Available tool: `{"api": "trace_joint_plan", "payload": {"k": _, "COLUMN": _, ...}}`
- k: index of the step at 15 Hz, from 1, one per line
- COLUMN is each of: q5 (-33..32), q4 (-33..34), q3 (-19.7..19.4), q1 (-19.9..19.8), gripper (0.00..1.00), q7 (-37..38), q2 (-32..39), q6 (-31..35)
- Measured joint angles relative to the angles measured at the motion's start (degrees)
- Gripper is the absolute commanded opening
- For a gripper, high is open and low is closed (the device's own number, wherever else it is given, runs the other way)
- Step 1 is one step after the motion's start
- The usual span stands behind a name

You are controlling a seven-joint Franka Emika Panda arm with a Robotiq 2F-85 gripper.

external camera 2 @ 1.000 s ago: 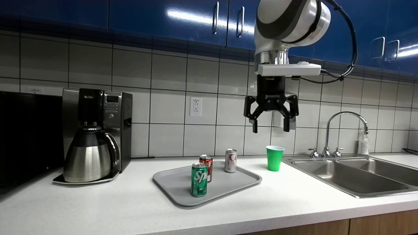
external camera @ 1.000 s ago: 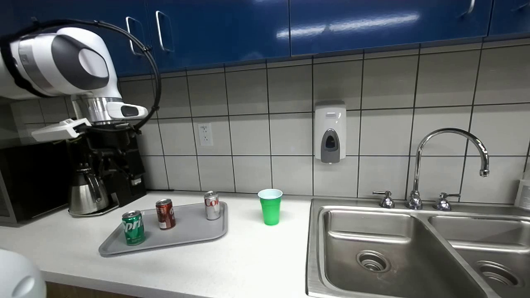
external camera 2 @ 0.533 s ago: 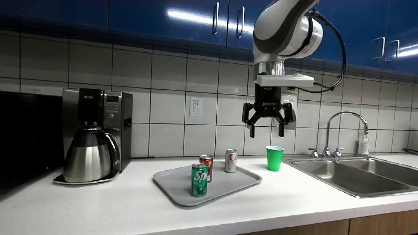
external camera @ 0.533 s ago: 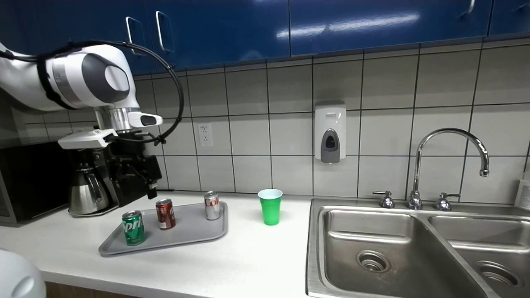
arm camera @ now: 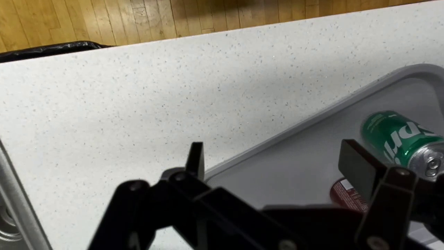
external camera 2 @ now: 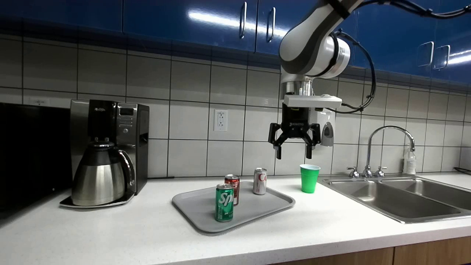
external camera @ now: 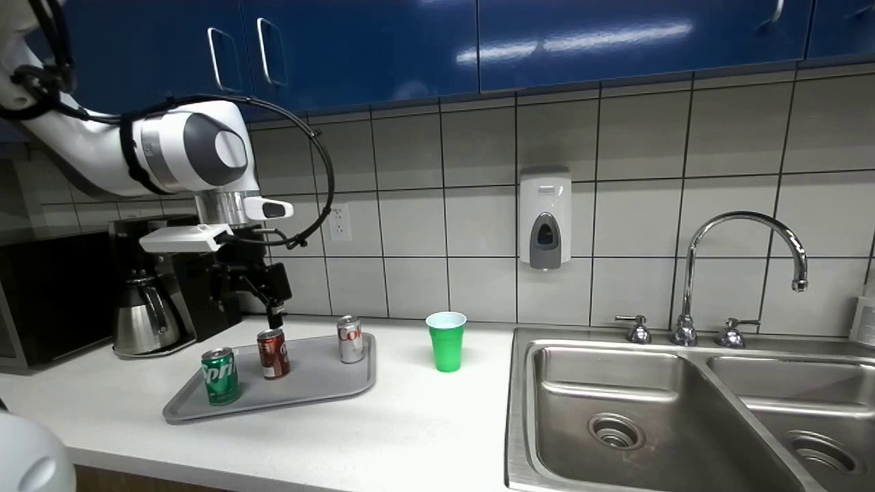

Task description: Take the cans off of the tray

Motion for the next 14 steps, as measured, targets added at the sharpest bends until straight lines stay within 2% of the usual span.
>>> {"api": "trace_joint_plan", "payload": {"k": 7, "q5": -2.2, "q4": 5.9, "q3": -2.7, "q1": -0.1, "gripper": 1.00, "q7": -4.4, "q2": 7.6, "q6": 0.0}}
{"api": "trace_joint_plan", "payload": {"k": 14, "q5": -2.4, "q4": 11.2, "q3": -3.5, "q1": 0.0, "gripper": 1.00, "q7": -5.8, "q2": 15.0, "q6": 0.0}}
